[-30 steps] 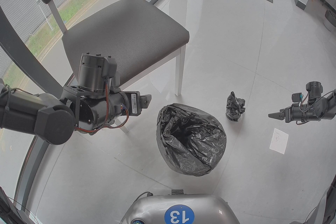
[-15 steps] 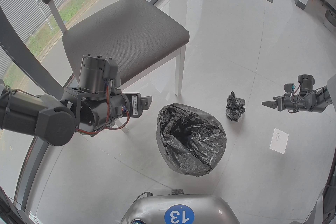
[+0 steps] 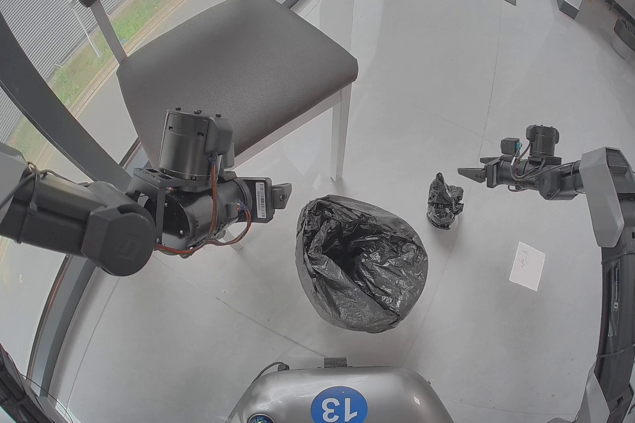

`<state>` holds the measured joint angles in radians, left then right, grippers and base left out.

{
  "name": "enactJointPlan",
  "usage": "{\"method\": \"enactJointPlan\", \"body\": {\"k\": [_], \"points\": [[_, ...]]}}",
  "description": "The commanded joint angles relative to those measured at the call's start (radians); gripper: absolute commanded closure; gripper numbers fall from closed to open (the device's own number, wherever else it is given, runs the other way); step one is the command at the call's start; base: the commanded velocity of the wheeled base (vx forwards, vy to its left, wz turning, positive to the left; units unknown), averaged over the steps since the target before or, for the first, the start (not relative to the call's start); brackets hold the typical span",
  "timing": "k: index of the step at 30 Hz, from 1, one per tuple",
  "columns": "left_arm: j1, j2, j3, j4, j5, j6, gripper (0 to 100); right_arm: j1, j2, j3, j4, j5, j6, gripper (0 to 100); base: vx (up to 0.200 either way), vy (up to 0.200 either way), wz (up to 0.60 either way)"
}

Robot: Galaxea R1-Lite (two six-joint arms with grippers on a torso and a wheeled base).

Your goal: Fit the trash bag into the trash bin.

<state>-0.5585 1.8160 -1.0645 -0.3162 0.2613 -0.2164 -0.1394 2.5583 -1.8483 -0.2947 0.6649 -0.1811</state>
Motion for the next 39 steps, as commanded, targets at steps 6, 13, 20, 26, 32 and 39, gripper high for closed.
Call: {"method": "enactJointPlan", "body": {"k": [6, 13, 20, 26, 32, 39], "points": [[0.009, 0.023, -0.008, -0.006, 0.003, -0.005, 0, 0.067, 0.148, -0.152, -0.003, 0.004, 0.049, 0, 0.0, 0.0, 0.0], [0.009, 0.023, -0.009, -0.006, 0.006, -0.003, 0, 0.075, 0.207, -0.152, -0.001, 0.004, 0.038, 0, 0.0, 0.0, 0.0], [0.015, 0.022, -0.008, -0.031, 0.009, -0.001, 0, 0.08, 0.237, -0.152, 0.009, 0.004, 0.032, 0, 0.0, 0.0, 0.0], [0.022, 0.017, -0.006, -0.041, 0.01, 0.0, 0, 0.052, 0.29, -0.152, 0.072, 0.005, -0.035, 0, 0.0, 0.0, 0.0], [0.031, 0.022, -0.005, -0.043, 0.01, 0.0, 0, 0.034, 0.323, -0.152, 0.074, 0.004, -0.06, 100, 0.0, 0.0, 0.0], [0.037, 0.02, -0.002, -0.05, 0.01, -0.001, 0, 0.018, 0.315, -0.152, 0.075, 0.004, -0.058, 100, 0.0, 0.0, 0.0]]}}
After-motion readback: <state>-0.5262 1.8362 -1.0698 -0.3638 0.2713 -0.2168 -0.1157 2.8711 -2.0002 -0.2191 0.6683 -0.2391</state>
